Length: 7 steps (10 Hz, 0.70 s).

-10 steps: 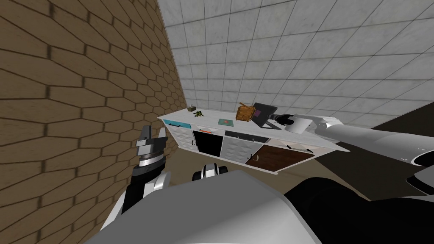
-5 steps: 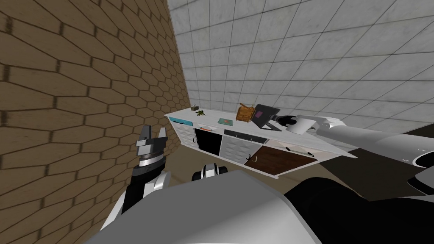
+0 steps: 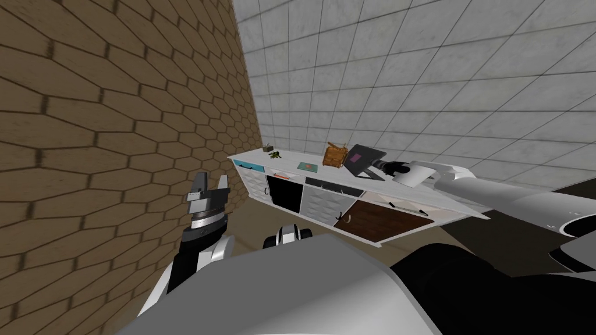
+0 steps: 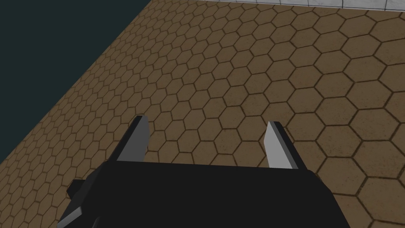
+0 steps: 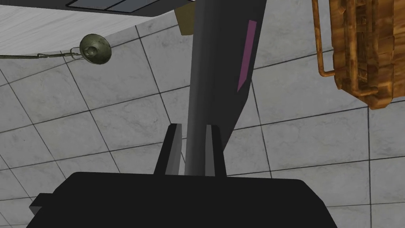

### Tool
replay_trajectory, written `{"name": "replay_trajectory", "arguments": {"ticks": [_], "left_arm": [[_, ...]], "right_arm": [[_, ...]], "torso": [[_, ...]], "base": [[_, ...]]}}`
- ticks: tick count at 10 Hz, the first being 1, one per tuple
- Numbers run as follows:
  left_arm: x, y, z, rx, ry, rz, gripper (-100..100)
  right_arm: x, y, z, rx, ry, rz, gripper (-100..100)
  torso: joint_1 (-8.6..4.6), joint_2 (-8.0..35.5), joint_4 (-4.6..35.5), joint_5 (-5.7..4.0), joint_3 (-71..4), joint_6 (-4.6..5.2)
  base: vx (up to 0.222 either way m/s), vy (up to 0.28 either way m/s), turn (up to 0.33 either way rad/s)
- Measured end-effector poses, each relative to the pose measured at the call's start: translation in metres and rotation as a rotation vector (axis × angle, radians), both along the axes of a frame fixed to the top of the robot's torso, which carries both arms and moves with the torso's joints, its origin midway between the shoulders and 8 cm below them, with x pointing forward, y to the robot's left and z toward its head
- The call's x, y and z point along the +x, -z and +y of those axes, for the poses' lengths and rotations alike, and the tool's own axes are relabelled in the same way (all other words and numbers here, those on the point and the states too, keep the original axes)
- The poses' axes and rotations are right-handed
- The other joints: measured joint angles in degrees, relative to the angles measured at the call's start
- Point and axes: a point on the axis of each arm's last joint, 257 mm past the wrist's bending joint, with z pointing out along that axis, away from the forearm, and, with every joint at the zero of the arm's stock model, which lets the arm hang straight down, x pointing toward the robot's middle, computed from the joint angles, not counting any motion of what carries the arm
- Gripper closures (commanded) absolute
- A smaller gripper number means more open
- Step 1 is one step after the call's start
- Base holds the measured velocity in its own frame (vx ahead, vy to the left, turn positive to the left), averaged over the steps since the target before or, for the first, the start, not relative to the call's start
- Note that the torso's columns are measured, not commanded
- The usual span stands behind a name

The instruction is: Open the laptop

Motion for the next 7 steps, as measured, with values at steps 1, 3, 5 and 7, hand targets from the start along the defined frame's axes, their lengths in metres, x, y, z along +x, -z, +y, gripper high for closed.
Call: {"name": "replay_trajectory", "arguments": {"ticks": [1,3,5,7], "left_arm": [[0.0,0.0,0.0,0.0,0.0,0.0,0],[0.0,0.0,0.0,0.0,0.0,0.0,0],[0.0,0.0,0.0,0.0,0.0,0.0,0],[0.0,0.0,0.0,0.0,0.0,0.0,0]], "right_arm": [[0.001,0.004,0.002,0.019,-0.001,-0.008,100],[-0.006,0.014,0.001,0.049,0.007,-0.011,100],[-0.01,0.033,0.002,0.104,0.02,-0.02,100],[-0.016,0.043,0.004,0.15,0.031,-0.037,100]], "torso": [[0.03,-0.04,0.01,0.03,-0.03,-0.01],[0.05,0.07,0.16,0.23,0.0,0.04],[0.4,0.24,0.38,0.64,0.06,-0.09],[0.71,0.41,0.48,0.82,0.17,-0.11]], "base": [[-0.014,-0.012,0.007],[-0.027,-0.024,0.024],[-0.018,-0.032,0.018],[-0.036,-0.074,0.073]]}}
